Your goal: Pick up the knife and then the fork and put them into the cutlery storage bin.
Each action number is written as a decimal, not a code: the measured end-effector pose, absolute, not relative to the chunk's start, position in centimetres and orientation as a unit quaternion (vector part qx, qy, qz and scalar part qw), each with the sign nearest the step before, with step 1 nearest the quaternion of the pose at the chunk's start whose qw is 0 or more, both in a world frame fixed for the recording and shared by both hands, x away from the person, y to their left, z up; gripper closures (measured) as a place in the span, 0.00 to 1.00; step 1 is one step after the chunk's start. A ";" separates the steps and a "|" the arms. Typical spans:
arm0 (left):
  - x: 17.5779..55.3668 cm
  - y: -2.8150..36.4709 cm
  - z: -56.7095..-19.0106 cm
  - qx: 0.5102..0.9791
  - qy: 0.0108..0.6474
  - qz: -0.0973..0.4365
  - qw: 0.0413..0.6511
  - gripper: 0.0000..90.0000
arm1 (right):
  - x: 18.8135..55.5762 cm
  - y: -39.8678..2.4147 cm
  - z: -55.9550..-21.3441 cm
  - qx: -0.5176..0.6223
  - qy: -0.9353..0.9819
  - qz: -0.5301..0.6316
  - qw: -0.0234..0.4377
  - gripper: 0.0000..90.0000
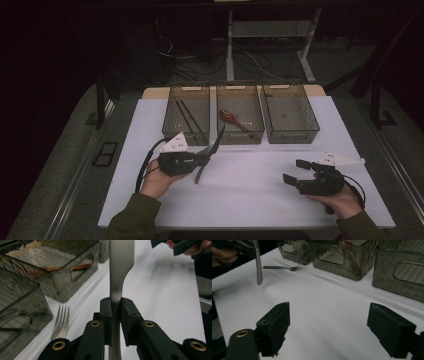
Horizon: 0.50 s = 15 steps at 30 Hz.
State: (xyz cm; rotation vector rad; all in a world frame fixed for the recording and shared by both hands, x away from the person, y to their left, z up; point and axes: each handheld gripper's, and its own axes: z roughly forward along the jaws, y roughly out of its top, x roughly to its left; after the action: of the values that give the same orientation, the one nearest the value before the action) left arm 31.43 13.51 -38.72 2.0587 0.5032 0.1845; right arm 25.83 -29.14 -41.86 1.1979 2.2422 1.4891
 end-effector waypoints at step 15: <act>31.3 9.3 -38.1 0.824 0.231 0.100 0.508 0.88 | 27.8 -26.0 -39.9 0.375 0.782 0.495 0.054 0.52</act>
State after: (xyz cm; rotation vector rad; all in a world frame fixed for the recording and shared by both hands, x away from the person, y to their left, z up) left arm 31.33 9.26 -38.14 1.9844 0.5566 0.2410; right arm 27.79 -26.02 -39.90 1.1402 2.3752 1.5023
